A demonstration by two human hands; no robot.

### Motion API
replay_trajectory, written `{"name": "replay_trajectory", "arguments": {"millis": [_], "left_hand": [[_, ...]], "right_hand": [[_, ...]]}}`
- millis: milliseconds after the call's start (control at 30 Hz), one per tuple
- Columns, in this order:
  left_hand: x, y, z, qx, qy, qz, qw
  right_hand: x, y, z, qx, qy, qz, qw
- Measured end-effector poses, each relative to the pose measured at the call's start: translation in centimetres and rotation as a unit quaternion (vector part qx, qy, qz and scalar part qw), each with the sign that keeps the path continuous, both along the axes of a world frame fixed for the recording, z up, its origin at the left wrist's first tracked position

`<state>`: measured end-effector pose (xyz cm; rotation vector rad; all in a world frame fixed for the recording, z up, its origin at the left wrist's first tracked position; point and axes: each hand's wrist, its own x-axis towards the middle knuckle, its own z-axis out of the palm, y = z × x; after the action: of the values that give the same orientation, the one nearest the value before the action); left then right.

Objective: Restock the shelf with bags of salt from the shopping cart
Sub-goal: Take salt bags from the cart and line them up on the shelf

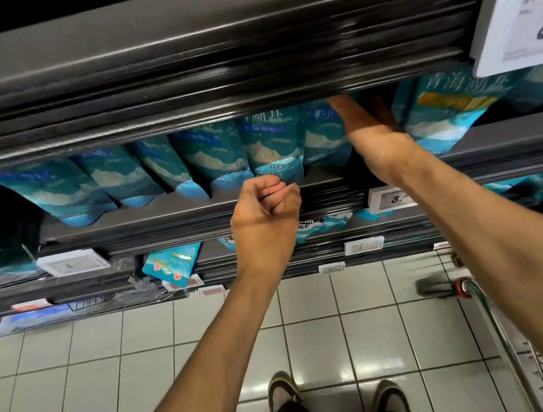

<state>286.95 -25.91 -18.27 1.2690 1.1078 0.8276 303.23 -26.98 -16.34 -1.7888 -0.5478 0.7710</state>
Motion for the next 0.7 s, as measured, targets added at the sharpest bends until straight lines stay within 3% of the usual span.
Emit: {"name": "replay_trajectory", "arguments": {"millis": [267,433,500,700], "left_hand": [[-0.2,-0.1,0.0,0.027,0.008,-0.012,1.000],[-1.1,-1.6,0.8,0.043,-0.001,-0.016,0.999],[-1.2,-3.1,1.6,0.038,0.004,-0.028,0.999],[0.9,-9.9,5.5,0.047,0.025,-0.133,0.990]], "right_hand": [[-1.0,-2.3,1.5,-0.079,-0.022,0.018,0.996],[-1.9,-4.1,1.8,0.068,-0.014,0.068,0.995],[-2.2,-6.2,1.9,0.071,-0.036,0.076,0.994],[-3.4,-18.2,4.9,0.086,-0.054,-0.040,0.994]]}}
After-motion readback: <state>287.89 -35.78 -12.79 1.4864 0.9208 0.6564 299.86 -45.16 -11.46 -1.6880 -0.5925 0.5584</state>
